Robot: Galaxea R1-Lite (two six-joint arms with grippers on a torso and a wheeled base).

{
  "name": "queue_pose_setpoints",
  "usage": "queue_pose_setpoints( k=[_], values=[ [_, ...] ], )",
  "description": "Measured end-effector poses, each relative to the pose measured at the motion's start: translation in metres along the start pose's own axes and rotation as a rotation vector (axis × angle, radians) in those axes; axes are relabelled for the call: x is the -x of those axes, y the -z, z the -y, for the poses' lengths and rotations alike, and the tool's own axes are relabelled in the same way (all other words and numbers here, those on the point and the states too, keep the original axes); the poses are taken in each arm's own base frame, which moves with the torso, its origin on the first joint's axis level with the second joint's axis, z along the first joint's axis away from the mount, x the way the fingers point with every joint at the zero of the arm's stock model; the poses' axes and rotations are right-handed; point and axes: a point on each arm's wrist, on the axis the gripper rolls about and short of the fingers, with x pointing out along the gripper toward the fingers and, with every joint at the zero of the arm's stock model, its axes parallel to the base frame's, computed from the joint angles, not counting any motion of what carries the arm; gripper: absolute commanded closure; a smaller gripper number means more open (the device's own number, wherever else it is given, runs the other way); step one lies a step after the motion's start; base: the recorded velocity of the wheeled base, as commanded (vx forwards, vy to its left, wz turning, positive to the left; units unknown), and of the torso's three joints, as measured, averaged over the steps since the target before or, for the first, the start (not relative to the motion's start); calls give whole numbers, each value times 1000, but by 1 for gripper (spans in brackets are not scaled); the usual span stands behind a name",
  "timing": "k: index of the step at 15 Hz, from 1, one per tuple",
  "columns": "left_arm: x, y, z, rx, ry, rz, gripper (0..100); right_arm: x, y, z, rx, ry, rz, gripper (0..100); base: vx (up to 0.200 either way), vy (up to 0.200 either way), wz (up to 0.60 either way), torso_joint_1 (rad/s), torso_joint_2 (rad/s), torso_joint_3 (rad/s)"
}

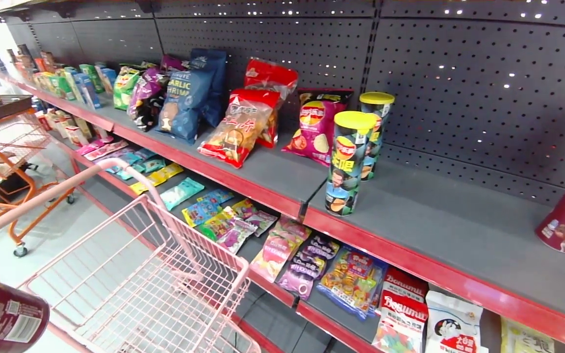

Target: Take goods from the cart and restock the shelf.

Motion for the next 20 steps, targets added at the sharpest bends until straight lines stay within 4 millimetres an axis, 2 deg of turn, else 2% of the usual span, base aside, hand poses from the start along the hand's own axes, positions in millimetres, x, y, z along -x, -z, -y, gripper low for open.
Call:
queue_pose_setpoints(
  k=[11,20],
  values=[
    [2,2,1,-25,39,3,100,0,0,0,1,0,0,0,0,0,-600,6,3,1],
    [14,23,5,-32,110,-67,100,0,0,0,5,-2,0,0,0,0,0,0,0,0]
  ],
)
